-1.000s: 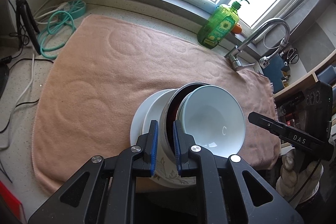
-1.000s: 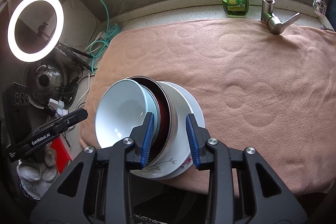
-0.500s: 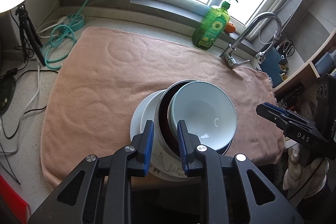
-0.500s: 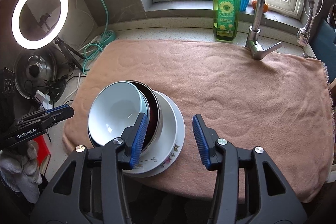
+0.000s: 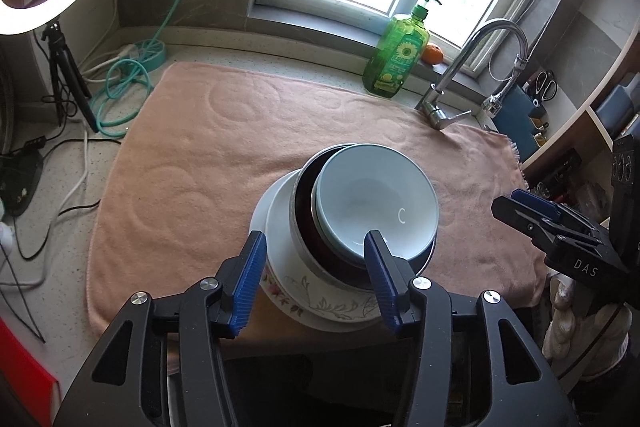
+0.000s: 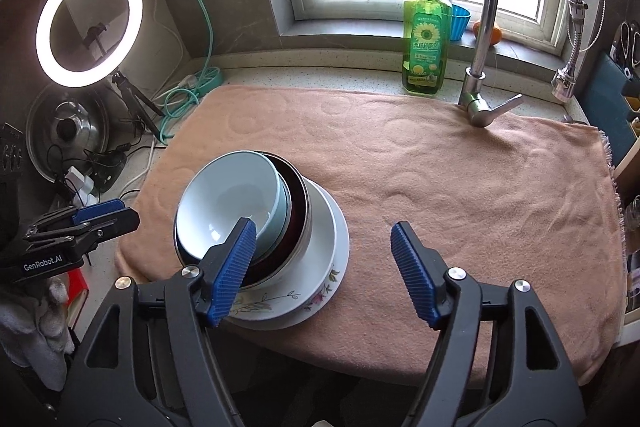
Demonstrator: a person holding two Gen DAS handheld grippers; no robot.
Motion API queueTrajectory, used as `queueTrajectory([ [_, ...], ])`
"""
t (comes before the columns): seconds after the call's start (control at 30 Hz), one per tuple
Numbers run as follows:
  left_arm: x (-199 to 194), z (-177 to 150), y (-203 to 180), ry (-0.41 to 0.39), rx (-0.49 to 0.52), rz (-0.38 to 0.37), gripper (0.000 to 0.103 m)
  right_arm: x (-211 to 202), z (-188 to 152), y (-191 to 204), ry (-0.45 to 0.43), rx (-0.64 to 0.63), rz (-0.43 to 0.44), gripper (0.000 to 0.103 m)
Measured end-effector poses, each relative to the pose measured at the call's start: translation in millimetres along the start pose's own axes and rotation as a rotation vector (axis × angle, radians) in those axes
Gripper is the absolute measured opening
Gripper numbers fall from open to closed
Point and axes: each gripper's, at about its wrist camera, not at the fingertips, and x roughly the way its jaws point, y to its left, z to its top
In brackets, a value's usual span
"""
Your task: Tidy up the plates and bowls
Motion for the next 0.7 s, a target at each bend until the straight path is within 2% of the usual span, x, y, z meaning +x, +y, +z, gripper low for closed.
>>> queueTrajectory([
  [0.07, -1, -2, -2, 0.000, 0.008, 0.003, 0.051, -1, -2, 0, -0.001, -0.001, -0.002, 0.073],
  [0.1, -1, -2, -3, -0.001, 0.010, 0.002, 0.056, -1, -3, 1, -0.003, -0.002, -0.005, 0.075],
  [0.13, -2, -4, -4, -0.004, 0.011, 0.005, 0.058, -2, -4, 1, -0.005, -0.003, -0.009, 0.082],
  [0.17, -4, -4, -4, -0.010, 0.013, 0.009, 0.058, -3, -6, 1, -0.011, -0.004, -0.012, 0.084],
  [0.43, -5, -7, 1, -0.011, -0.004, 0.072, 0.058, -9, -8, 6, -0.040, -0.005, -0.048, 0.084],
  [0.7, -4, -9, 1, 0.001, 0.002, 0.090, 0.058, -10, -6, 8, -0.046, -0.005, -0.054, 0.084],
])
